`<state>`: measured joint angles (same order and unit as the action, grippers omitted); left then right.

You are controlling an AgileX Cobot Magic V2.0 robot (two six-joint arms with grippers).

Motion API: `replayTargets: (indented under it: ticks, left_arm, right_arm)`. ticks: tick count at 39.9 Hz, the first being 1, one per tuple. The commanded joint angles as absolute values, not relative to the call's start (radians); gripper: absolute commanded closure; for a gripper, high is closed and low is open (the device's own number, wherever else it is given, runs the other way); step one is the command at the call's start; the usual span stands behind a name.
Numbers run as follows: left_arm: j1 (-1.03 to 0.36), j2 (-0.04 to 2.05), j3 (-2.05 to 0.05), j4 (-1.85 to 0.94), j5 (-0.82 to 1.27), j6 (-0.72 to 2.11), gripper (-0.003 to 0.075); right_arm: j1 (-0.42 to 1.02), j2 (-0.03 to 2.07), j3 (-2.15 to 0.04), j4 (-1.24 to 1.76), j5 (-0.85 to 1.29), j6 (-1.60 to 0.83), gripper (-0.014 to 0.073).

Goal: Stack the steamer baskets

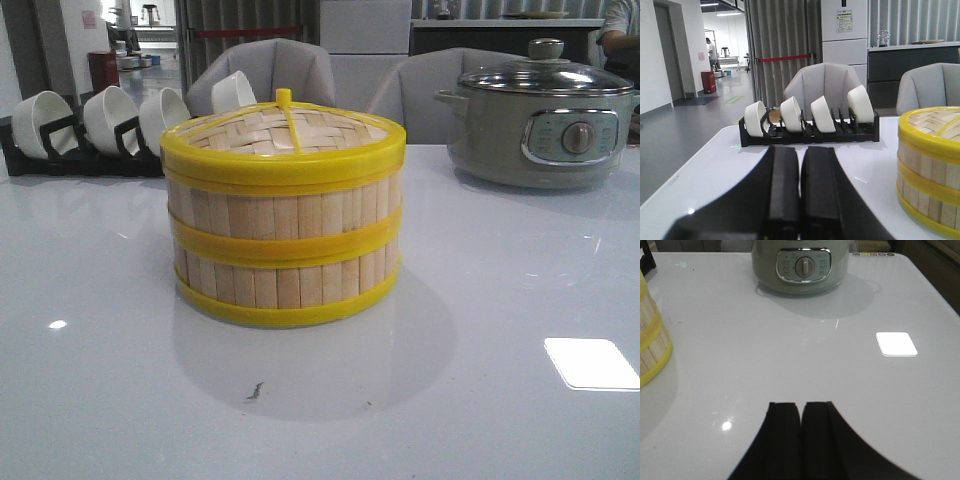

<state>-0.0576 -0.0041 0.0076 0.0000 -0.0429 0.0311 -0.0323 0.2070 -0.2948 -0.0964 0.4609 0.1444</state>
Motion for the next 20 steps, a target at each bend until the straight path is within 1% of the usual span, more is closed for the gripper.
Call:
replayTargets:
  ticks: [1, 7, 15, 20]
  left_arm:
    - [-0.057, -0.017, 0.007, -0.009, -0.135, 0.034, 0.0636]
    - [-0.057, -0.017, 0.007, -0.009, -0.135, 0.034, 0.0636]
    - [-0.057, -0.017, 0.007, -0.009, -0.135, 0.034, 0.0636]
    - [-0.057, -0.017, 0.007, -0.009, -0.135, 0.034, 0.0636]
  right_arm:
    - [-0.041, 0.197, -0.322, -0.119, 0.33, 0.138, 0.0543]
    - [-0.041, 0.166, -0.266, -0.114, 0.231, 0.138, 0.0543]
    - [-0.041, 0.103, -0.088, -0.053, 0.095, 0.138, 0.0543]
    - [-0.041, 0.041, -0.008, -0.05, 0.052, 0.138, 0.0543]
